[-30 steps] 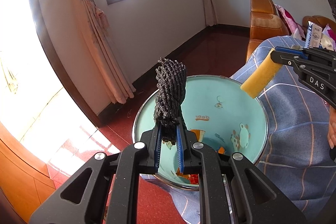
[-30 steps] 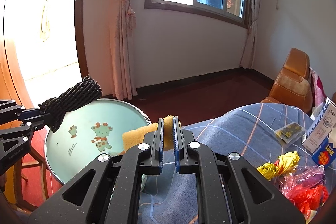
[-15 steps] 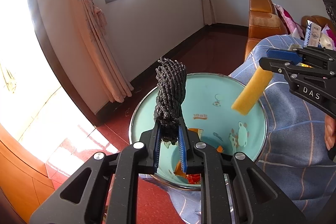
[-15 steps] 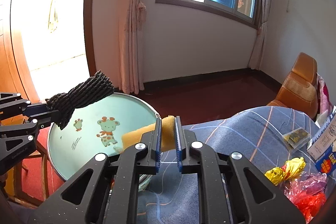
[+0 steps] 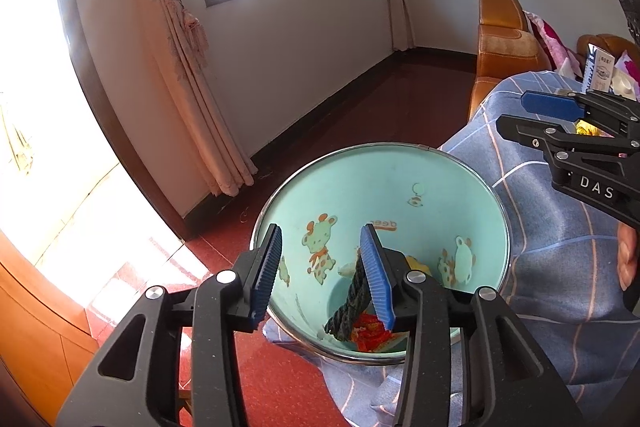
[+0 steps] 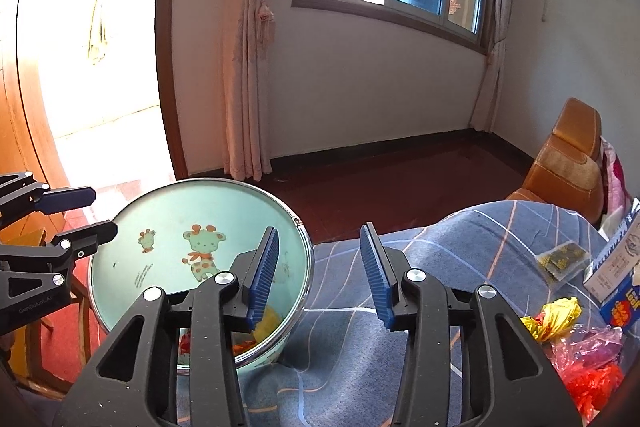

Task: Collect trash
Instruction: 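Open both grippers over the bin to drop the scrubber and sponge, then grasp the pink clear bag with the left gripper while the right gripper reaches the yellow-white bag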

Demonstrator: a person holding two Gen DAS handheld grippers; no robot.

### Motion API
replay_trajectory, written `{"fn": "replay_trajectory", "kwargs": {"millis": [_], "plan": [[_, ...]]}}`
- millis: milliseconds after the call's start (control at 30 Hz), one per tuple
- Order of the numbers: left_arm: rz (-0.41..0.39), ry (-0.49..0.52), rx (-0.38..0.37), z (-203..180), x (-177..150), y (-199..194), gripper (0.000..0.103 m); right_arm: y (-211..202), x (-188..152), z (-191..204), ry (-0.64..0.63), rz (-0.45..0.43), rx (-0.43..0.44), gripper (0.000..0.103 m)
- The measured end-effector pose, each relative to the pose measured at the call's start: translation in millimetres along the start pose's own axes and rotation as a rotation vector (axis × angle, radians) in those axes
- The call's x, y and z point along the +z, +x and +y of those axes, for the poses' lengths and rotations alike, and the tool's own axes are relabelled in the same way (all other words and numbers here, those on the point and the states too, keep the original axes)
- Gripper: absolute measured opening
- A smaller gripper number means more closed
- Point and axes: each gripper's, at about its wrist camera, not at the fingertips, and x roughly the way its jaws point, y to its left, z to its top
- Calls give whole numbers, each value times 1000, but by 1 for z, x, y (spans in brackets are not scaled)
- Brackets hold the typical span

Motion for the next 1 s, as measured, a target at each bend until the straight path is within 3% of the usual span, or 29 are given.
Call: {"fn": "replay_trajectory", "kwargs": {"millis": [400, 700, 1000], "plan": [[-12, -1, 4, -3, 1, -7, 53, -16, -4, -18, 50, -30, -60, 49], [-10, 4, -7, -11, -1, -10, 57, -68, -27, -76, 180, -25, -174, 53], [7, 27, -65, -37, -5, -15, 59, -137, -81, -144, 296, -9, -324, 56]]}}
